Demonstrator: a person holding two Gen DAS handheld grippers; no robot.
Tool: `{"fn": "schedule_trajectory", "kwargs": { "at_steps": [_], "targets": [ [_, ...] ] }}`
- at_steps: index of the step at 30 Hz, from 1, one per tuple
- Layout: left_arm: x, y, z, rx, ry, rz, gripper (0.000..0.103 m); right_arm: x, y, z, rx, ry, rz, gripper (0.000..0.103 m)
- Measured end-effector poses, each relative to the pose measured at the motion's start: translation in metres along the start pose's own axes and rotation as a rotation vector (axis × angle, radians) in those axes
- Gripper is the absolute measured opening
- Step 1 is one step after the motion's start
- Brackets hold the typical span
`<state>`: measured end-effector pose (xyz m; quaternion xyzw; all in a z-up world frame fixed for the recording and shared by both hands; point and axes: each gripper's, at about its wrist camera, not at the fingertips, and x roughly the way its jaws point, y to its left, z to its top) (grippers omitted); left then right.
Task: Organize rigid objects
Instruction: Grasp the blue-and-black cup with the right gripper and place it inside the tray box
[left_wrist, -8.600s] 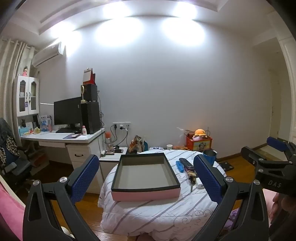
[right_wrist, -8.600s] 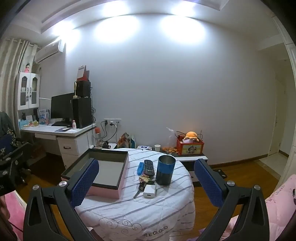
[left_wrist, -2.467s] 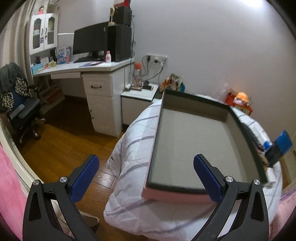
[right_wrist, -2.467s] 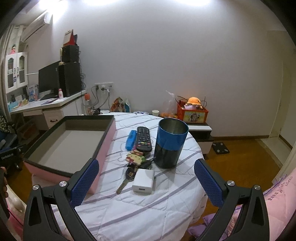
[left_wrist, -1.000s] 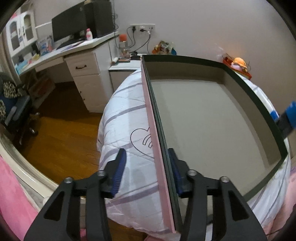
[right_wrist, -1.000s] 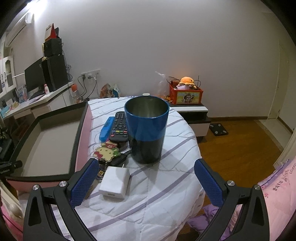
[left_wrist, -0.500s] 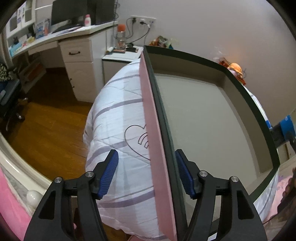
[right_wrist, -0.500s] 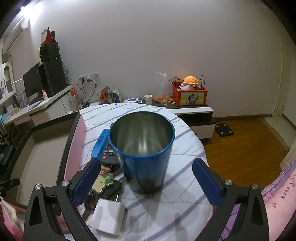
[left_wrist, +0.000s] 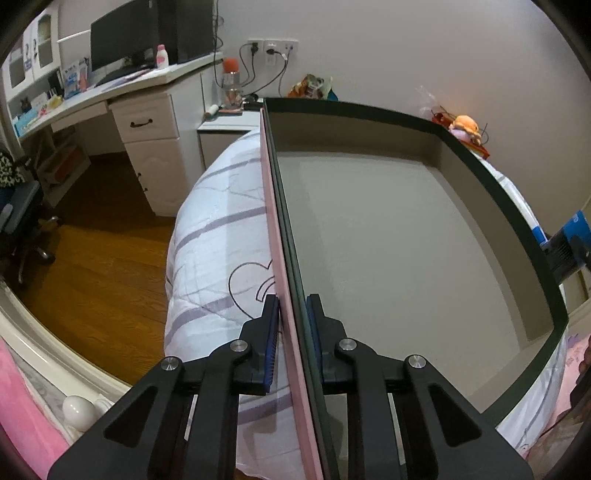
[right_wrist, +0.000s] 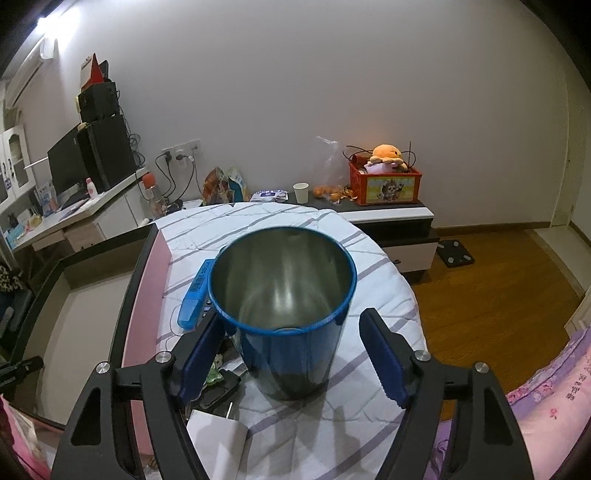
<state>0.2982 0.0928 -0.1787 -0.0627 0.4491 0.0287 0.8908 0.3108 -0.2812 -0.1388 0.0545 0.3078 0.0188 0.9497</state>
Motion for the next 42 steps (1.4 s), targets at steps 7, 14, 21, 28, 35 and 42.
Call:
{"fn": "schedule_trajectory", "kwargs": {
  "at_steps": [7,14,21,28,35,42],
  "targets": [
    [-0.005,-0.001,-0.001,0.008,0.015,-0.005,0.015,0.008,0.004,0.006,-0.009,0.012,0.010,0.070],
    [-0.007,-0.003,-0.007,0.037,-0.002,0.007,0.015,0.006,0.006,0.006,-0.030,0.005,0.018,0.068],
    [-0.012,-0.001,-0.008,0.032,-0.020,-0.009,0.015,-0.019,0.018,0.009,-0.081,-0.062,-0.035,0.068],
    [-0.012,-0.001,-0.007,0.037,-0.020,-0.011,0.015,-0.067,0.090,0.025,-0.232,-0.170,0.108,0.068],
    [-0.015,-0.004,-0.009,0.044,-0.025,-0.011,0.015,-0.056,0.164,0.009,-0.343,-0.096,0.299,0.068],
    [-0.017,0.001,-0.012,0.035,-0.030,-0.035,0.018,-0.020,0.227,-0.014,-0.420,0.027,0.431,0.068]
  ]
}}
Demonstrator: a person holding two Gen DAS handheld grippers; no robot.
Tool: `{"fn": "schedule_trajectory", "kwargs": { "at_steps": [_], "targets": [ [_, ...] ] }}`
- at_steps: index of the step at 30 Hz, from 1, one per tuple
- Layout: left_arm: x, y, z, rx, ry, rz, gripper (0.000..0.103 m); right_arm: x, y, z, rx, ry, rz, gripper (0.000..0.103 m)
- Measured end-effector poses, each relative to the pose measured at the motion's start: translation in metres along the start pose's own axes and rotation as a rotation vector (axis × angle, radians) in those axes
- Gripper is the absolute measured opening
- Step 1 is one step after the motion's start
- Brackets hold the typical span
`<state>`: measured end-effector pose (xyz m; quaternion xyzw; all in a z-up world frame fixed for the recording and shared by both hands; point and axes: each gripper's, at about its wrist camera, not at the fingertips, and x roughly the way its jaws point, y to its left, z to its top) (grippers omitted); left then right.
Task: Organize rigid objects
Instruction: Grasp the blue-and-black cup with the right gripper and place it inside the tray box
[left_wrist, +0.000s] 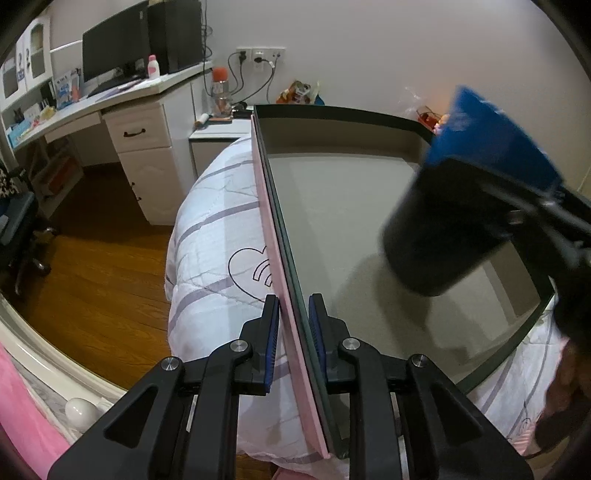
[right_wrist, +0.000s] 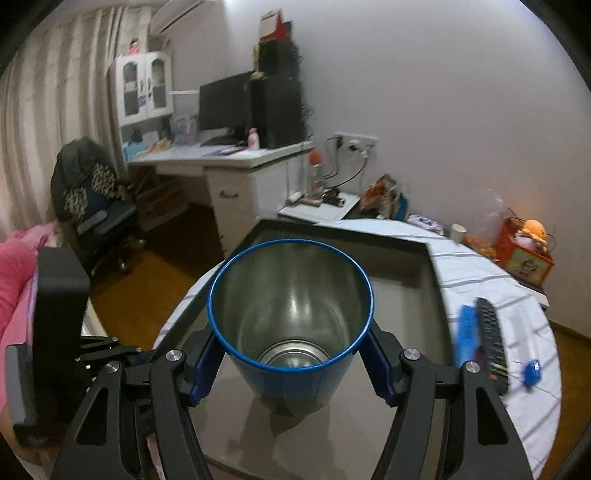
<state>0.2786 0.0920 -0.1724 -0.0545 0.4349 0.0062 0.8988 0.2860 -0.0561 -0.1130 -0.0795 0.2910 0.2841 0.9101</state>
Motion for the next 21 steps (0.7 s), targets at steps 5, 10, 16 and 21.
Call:
{"fn": "schedule_trajectory", "kwargs": {
  "at_steps": [5,10,16,21],
  "targets": [
    [-0.001,0.001,-0.001,-0.001,-0.004,-0.005,0.019,0.011,0.011,0.000,-0.010,0.020,0.018,0.068],
    [0.000,0.001,-0.001,0.002,-0.007,-0.006,0.019,0.017,0.013,-0.005,-0.006,0.042,0.013,0.069],
    [0.000,0.000,-0.001,0.002,-0.005,-0.007,0.019,0.010,0.011,-0.005,0.013,0.030,0.030,0.083],
    [0.000,0.000,-0.002,0.003,-0.005,-0.009,0.019,-0.012,0.005,0.001,0.034,-0.037,0.014,0.083]
  ]
}}
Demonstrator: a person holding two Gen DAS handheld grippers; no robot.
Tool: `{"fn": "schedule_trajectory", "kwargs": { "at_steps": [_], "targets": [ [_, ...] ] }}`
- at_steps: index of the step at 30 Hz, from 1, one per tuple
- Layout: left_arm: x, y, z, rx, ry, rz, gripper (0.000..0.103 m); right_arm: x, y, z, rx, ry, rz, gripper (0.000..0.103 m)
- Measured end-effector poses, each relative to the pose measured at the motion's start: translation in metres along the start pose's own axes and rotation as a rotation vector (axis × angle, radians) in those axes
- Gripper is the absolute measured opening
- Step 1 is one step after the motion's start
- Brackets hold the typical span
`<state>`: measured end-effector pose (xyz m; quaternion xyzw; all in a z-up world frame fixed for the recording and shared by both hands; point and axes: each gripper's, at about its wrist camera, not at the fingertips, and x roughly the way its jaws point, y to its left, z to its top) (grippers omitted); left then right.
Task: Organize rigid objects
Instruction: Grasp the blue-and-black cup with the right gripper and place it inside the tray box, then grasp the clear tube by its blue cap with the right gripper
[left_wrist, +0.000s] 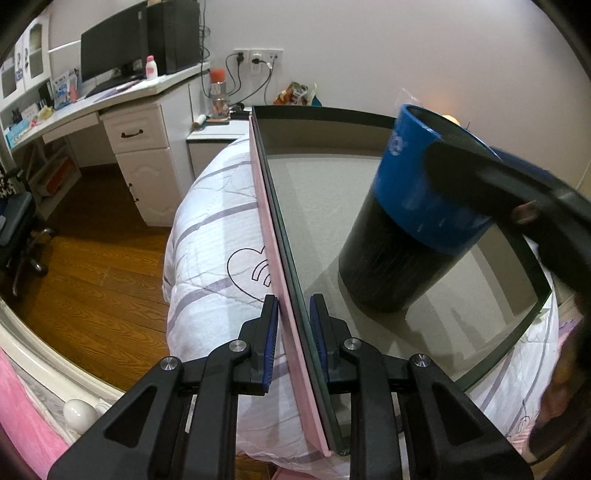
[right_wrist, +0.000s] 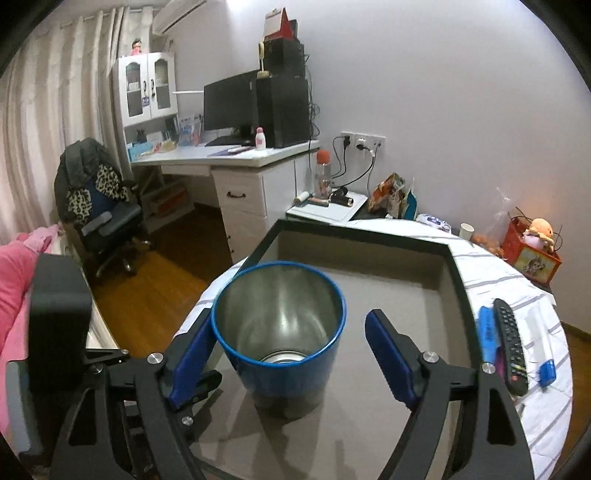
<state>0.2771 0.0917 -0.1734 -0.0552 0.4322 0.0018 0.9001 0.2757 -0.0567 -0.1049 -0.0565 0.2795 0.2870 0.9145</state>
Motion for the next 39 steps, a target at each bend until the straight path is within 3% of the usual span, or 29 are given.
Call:
{"fn": "schedule_trajectory", "kwargs": {
  "at_steps": [10,12,14,15,18,20,27,35,39],
  "targets": [
    [0.000,-0.001,-0.001,-0.005,0.011,0.010,0.019,-0.073,-0.038,0.004,0.086,-0.148,-0.068,0.084],
    [0.000,-0.001,0.000,-0.005,0.011,0.015,0.019,-0.092,-0.052,0.000,0.112,-0.182,-0.104,0.086],
    [0.000,-0.002,0.000,-0.008,0.008,0.019,0.019,-0.110,-0.078,-0.009,0.148,-0.188,-0.212,0.088],
    [0.000,-0.001,0.000,-0.010,0.008,0.017,0.019,-0.110,-0.078,-0.009,0.148,-0.188,-0.212,0.088],
    [-0.001,-0.002,-0.001,-0.015,-0.001,0.013,0.016,-0.114,-0.105,-0.022,0.185,-0.146,-0.346,0.088],
    [-0.002,-0.004,-0.003,-0.005,-0.013,0.025,0.016,-0.114,-0.123,-0.034,0.221,-0.113,-0.382,0.088],
    [-0.003,-0.005,-0.003,0.006,-0.014,0.022,0.016,-0.093,-0.166,-0.059,0.336,-0.037,-0.414,0.088],
    [-0.003,-0.006,-0.003,0.006,-0.005,0.019,0.017,-0.071,-0.201,-0.073,0.325,0.058,-0.432,0.087],
    [-0.002,-0.006,-0.002,0.005,-0.001,0.018,0.017,-0.051,-0.219,-0.072,0.306,0.108,-0.426,0.078]
  ]
}}
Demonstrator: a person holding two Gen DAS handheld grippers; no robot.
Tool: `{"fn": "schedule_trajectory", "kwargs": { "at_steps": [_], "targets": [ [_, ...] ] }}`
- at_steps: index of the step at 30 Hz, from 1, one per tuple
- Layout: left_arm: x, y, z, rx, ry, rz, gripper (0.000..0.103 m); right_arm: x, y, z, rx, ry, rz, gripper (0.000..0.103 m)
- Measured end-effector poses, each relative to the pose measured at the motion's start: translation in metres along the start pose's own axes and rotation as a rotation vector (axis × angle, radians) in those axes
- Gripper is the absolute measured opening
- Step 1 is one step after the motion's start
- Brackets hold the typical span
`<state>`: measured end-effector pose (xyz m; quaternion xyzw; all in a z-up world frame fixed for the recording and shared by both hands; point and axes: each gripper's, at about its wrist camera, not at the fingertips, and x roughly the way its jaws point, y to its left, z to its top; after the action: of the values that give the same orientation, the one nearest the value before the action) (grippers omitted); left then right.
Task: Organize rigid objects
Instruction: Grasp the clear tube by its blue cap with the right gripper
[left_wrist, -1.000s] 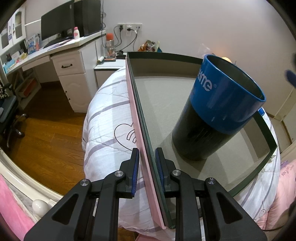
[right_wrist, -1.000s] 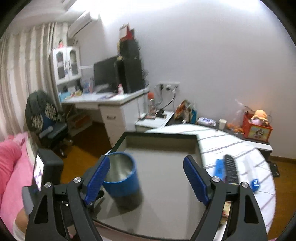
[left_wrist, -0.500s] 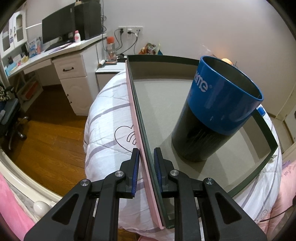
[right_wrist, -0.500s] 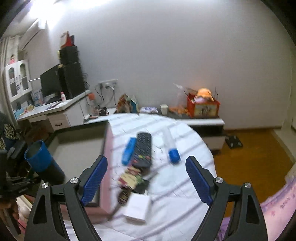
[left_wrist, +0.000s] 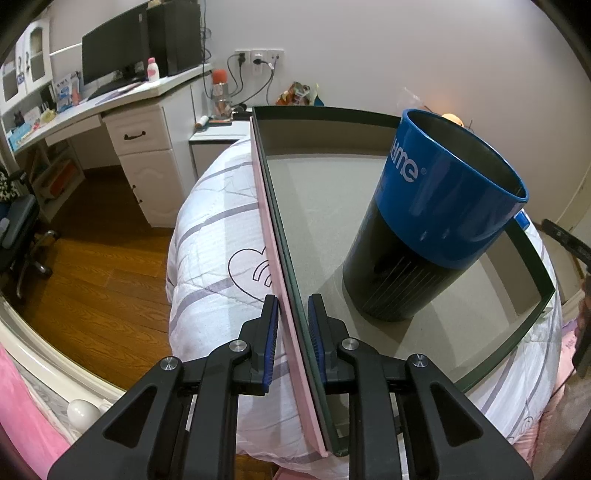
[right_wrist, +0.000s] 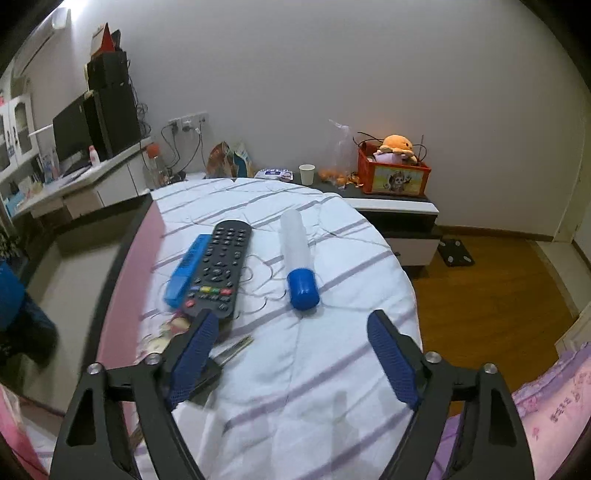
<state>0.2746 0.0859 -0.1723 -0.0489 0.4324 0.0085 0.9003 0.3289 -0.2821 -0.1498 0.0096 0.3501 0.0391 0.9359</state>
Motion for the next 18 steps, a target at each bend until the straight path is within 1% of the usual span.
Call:
{"fn": "schedule_trajectory", "kwargs": {
  "at_steps": [1,3,6,7,8,10,12,14,16,18],
  "targets": [
    [0.000,0.000,0.000,0.001,0.000,0.001,0.017,0.012,-0.004,0.004,-0.010,0.022,0.013,0.078],
    [0.000,-0.001,0.000,0.009,0.002,0.007,0.017,0.018,-0.005,0.006,-0.019,0.025,0.013,0.077],
    [0.002,-0.002,0.002,0.015,0.007,0.023,0.018,0.035,-0.009,0.012,-0.038,0.056,0.004,0.077],
    [0.003,-0.002,0.002,0.016,0.007,0.024,0.017,0.046,-0.013,0.016,-0.034,0.081,0.011,0.076],
    [0.003,-0.002,0.002,0.015,0.009,0.021,0.016,0.046,-0.013,0.016,-0.034,0.081,0.011,0.075],
    [0.004,-0.002,0.003,0.015,0.012,0.023,0.016,0.054,-0.015,0.019,-0.034,0.090,0.018,0.069],
    [0.005,-0.003,0.003,0.018,0.014,0.027,0.016,0.062,-0.017,0.021,-0.043,0.105,0.020,0.066],
    [0.005,-0.003,0.004,0.019,0.016,0.032,0.015,0.070,-0.017,0.023,-0.052,0.117,0.026,0.060],
    [0.006,-0.004,0.004,0.022,0.016,0.035,0.015,0.073,-0.017,0.023,-0.056,0.128,0.028,0.048],
    [0.006,-0.005,0.004,0.022,0.017,0.035,0.015,0.079,-0.017,0.024,-0.065,0.145,0.026,0.045]
  ]
}}
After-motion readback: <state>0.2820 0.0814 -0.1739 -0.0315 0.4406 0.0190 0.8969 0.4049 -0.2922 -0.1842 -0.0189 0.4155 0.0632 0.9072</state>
